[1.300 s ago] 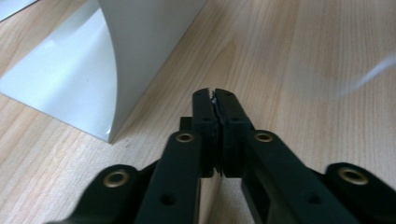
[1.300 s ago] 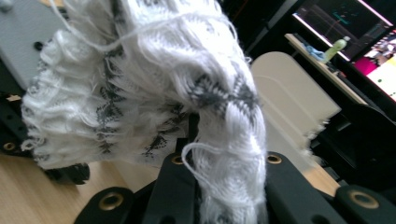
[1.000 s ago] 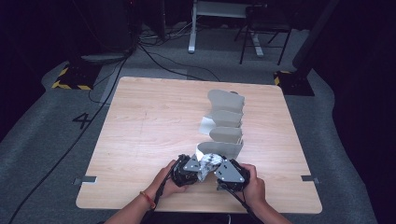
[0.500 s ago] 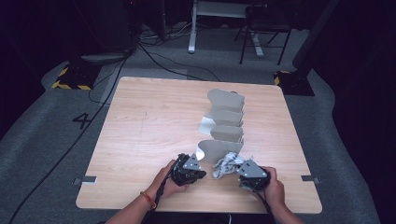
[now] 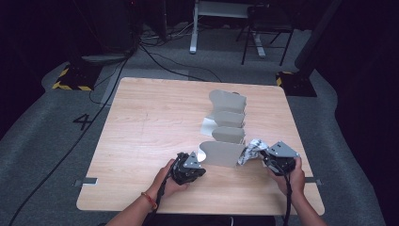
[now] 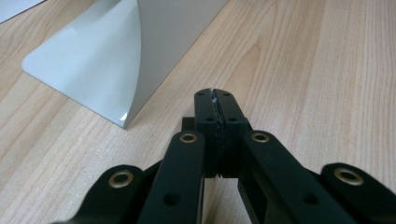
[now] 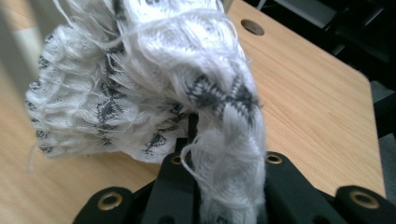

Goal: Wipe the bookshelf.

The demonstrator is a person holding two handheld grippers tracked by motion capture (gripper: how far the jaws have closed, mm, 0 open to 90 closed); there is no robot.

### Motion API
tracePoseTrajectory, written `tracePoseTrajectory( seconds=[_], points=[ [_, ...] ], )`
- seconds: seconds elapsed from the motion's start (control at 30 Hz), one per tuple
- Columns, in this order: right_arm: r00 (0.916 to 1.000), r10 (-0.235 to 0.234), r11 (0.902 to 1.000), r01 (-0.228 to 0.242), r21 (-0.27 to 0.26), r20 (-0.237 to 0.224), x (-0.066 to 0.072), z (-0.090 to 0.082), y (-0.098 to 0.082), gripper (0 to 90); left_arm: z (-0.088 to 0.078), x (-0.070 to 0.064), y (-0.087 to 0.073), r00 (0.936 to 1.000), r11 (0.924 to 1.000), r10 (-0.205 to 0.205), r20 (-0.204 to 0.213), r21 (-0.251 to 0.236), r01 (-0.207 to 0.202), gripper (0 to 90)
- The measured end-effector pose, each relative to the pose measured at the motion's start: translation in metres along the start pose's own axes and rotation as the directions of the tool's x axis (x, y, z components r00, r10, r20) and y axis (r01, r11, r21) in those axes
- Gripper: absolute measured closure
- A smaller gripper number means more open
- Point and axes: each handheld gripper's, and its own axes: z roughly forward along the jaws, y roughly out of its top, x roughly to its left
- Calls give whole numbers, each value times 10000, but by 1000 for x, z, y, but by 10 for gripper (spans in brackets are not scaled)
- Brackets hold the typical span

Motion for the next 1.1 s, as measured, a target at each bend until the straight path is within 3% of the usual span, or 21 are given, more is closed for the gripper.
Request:
tracePoseTrajectory(
  seconds=[0.17, 0.4, 0.5, 0.7, 0.87, 1.1],
  points=[
    [9986, 407, 9952, -376, 908, -323, -14, 27, -8, 780, -1, 0, -1, 10000, 10000, 35, -35, -32, -36, 811],
    [9960, 634, 9886, -542, 1403, -622, -24, 42, -24, 720, -3, -1, -3, 9992, 9996, 283, -270, 76, -281, 633],
    [9951, 664, 9871, -549, 1506, -727, -29, 38, -28, 667, -5, -1, -5, 9988, 10000, 43, -484, 58, -40, 535],
    [9927, 609, 9922, -489, 1142, -1042, -39, 23, -27, 532, -10, 2, -10, 9971, 9998, -158, -749, 137, 168, 407],
    [9903, 183, 9929, -18, 1190, -1380, -38, 8, -30, 495, -16, 4, -15, 9968, 9996, -145, -791, 209, 162, 368],
    [9837, 2, 9952, 175, 963, -1798, -37, -20, -32, 465, -23, 7, -22, 9958, 9994, -253, -878, 196, 271, 349]
  ],
)
